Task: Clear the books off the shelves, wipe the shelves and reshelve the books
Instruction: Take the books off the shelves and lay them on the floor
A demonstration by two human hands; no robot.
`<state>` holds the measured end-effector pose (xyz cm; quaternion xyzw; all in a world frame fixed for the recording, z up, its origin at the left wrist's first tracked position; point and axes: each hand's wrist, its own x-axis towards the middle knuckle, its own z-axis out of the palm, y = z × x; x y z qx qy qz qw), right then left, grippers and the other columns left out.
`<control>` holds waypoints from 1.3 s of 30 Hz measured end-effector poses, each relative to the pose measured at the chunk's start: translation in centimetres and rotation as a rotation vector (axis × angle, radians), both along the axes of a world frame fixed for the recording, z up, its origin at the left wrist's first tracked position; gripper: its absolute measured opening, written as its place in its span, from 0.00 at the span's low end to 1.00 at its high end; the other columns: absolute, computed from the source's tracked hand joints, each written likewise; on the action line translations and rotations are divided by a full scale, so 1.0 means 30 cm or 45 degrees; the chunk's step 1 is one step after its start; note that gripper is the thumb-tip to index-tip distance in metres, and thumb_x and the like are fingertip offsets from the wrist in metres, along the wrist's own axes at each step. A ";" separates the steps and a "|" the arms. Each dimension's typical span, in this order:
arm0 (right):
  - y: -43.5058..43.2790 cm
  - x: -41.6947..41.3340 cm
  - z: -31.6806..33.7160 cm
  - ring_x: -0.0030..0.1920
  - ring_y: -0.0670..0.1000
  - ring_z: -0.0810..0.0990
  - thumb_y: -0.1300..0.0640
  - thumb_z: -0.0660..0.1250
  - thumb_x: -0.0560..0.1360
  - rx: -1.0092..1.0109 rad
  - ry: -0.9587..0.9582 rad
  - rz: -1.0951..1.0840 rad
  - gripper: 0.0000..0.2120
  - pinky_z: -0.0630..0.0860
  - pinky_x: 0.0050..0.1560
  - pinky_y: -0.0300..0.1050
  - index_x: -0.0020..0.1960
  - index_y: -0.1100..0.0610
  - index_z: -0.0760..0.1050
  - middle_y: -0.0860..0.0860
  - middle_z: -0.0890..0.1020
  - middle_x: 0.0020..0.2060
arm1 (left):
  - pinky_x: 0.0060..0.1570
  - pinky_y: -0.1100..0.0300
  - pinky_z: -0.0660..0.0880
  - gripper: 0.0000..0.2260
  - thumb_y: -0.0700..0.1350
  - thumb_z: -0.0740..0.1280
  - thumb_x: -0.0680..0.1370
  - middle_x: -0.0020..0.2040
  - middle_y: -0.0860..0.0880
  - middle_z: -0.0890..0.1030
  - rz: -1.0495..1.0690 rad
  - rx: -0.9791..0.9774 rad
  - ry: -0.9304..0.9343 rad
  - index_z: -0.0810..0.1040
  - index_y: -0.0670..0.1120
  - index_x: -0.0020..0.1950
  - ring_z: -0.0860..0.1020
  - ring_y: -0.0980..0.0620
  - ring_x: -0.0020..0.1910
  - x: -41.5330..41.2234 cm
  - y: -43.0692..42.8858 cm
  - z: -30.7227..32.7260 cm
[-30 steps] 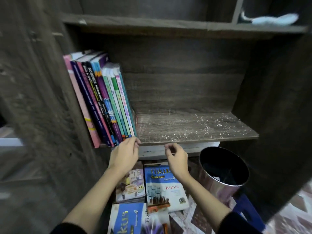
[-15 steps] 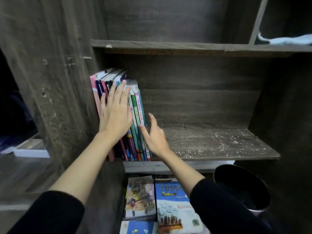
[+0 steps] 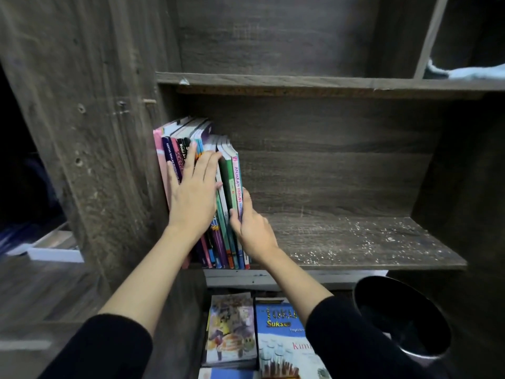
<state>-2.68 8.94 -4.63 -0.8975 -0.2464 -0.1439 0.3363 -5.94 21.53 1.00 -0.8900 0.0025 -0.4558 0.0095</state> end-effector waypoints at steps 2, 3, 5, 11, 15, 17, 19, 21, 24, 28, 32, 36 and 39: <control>0.010 -0.003 -0.010 0.52 0.65 0.78 0.50 0.53 0.82 0.065 0.008 -0.037 0.30 0.74 0.51 0.55 0.78 0.55 0.44 0.61 0.76 0.62 | 0.68 0.36 0.54 0.24 0.43 0.65 0.77 0.71 0.46 0.69 0.010 -0.006 0.016 0.66 0.44 0.72 0.56 0.45 0.75 -0.001 -0.006 0.003; 0.017 -0.005 -0.016 0.53 0.65 0.78 0.51 0.55 0.81 0.094 0.015 -0.053 0.31 0.74 0.51 0.55 0.78 0.55 0.44 0.61 0.76 0.62 | 0.68 0.36 0.54 0.24 0.43 0.65 0.77 0.71 0.46 0.69 0.014 -0.006 0.024 0.66 0.44 0.72 0.56 0.45 0.75 -0.002 -0.008 0.004; 0.027 -0.011 -0.024 0.54 0.63 0.78 0.53 0.57 0.80 0.150 0.035 -0.072 0.32 0.74 0.53 0.54 0.78 0.53 0.44 0.59 0.76 0.62 | 0.68 0.35 0.54 0.24 0.43 0.64 0.76 0.70 0.46 0.69 0.008 -0.012 0.032 0.66 0.44 0.72 0.56 0.45 0.75 -0.005 -0.009 0.002; 0.016 -0.018 -0.029 0.51 0.61 0.80 0.54 0.63 0.79 0.264 0.268 -0.119 0.38 0.74 0.51 0.51 0.78 0.46 0.41 0.60 0.80 0.53 | 0.69 0.36 0.52 0.23 0.43 0.63 0.78 0.72 0.46 0.67 0.005 -0.041 0.062 0.65 0.44 0.73 0.52 0.46 0.76 -0.011 -0.008 0.006; 0.014 -0.014 -0.052 0.59 0.60 0.77 0.55 0.65 0.78 0.184 0.454 -0.222 0.29 0.74 0.60 0.54 0.74 0.58 0.56 0.61 0.78 0.59 | 0.69 0.37 0.53 0.23 0.42 0.63 0.78 0.72 0.47 0.67 -0.024 -0.078 0.060 0.65 0.44 0.73 0.51 0.46 0.76 -0.016 -0.017 0.000; 0.016 -0.023 -0.049 0.58 0.60 0.78 0.56 0.65 0.78 0.149 0.402 -0.230 0.24 0.76 0.57 0.53 0.70 0.61 0.61 0.60 0.78 0.57 | 0.69 0.37 0.53 0.23 0.42 0.62 0.78 0.72 0.47 0.66 -0.018 -0.085 0.080 0.64 0.44 0.73 0.50 0.46 0.77 -0.015 -0.018 0.006; 0.013 -0.040 -0.046 0.58 0.60 0.78 0.56 0.64 0.78 0.099 0.344 -0.247 0.22 0.76 0.55 0.52 0.68 0.62 0.62 0.61 0.78 0.56 | 0.70 0.37 0.52 0.23 0.42 0.62 0.79 0.73 0.47 0.65 -0.014 -0.096 0.116 0.63 0.44 0.73 0.49 0.47 0.77 -0.015 -0.019 0.008; 0.004 -0.065 -0.046 0.58 0.62 0.77 0.55 0.63 0.79 0.045 0.299 -0.266 0.22 0.74 0.55 0.53 0.69 0.62 0.61 0.62 0.78 0.56 | 0.70 0.37 0.51 0.23 0.41 0.60 0.79 0.73 0.48 0.64 -0.046 -0.118 0.147 0.62 0.45 0.74 0.47 0.48 0.77 -0.020 -0.022 0.018; -0.015 -0.109 -0.053 0.58 0.63 0.76 0.54 0.63 0.79 -0.031 0.257 -0.251 0.24 0.73 0.54 0.53 0.69 0.63 0.60 0.63 0.78 0.56 | 0.72 0.42 0.43 0.23 0.46 0.55 0.81 0.77 0.52 0.58 -0.226 -0.324 0.195 0.58 0.46 0.76 0.41 0.56 0.76 -0.040 -0.026 0.040; -0.035 -0.166 -0.063 0.59 0.63 0.76 0.52 0.63 0.78 -0.122 0.228 -0.255 0.23 0.72 0.53 0.52 0.68 0.61 0.61 0.62 0.79 0.56 | 0.73 0.56 0.46 0.35 0.64 0.53 0.73 0.73 0.59 0.57 -0.605 -0.813 0.147 0.60 0.47 0.75 0.50 0.63 0.73 -0.101 -0.065 0.010; -0.041 -0.189 -0.073 0.57 0.64 0.76 0.51 0.63 0.77 -0.178 0.214 -0.261 0.23 0.72 0.52 0.53 0.67 0.60 0.62 0.63 0.79 0.55 | 0.65 0.59 0.65 0.34 0.59 0.72 0.68 0.65 0.53 0.68 -0.471 -1.166 0.027 0.66 0.48 0.70 0.69 0.55 0.64 -0.142 -0.165 -0.080; -0.101 -0.162 -0.078 0.57 0.65 0.76 0.50 0.67 0.73 -0.193 0.272 -0.029 0.33 0.72 0.53 0.53 0.72 0.58 0.58 0.63 0.78 0.57 | 0.61 0.57 0.65 0.36 0.55 0.76 0.66 0.66 0.45 0.70 -0.302 -1.342 0.180 0.63 0.45 0.67 0.69 0.47 0.65 -0.107 -0.213 -0.096; -0.191 -0.095 -0.086 0.64 0.56 0.74 0.54 0.68 0.69 -0.069 0.571 0.275 0.40 0.71 0.64 0.48 0.77 0.50 0.54 0.56 0.74 0.65 | 0.59 0.55 0.66 0.33 0.48 0.75 0.69 0.66 0.42 0.69 -0.219 -1.287 0.198 0.62 0.43 0.67 0.68 0.44 0.64 -0.090 -0.219 -0.101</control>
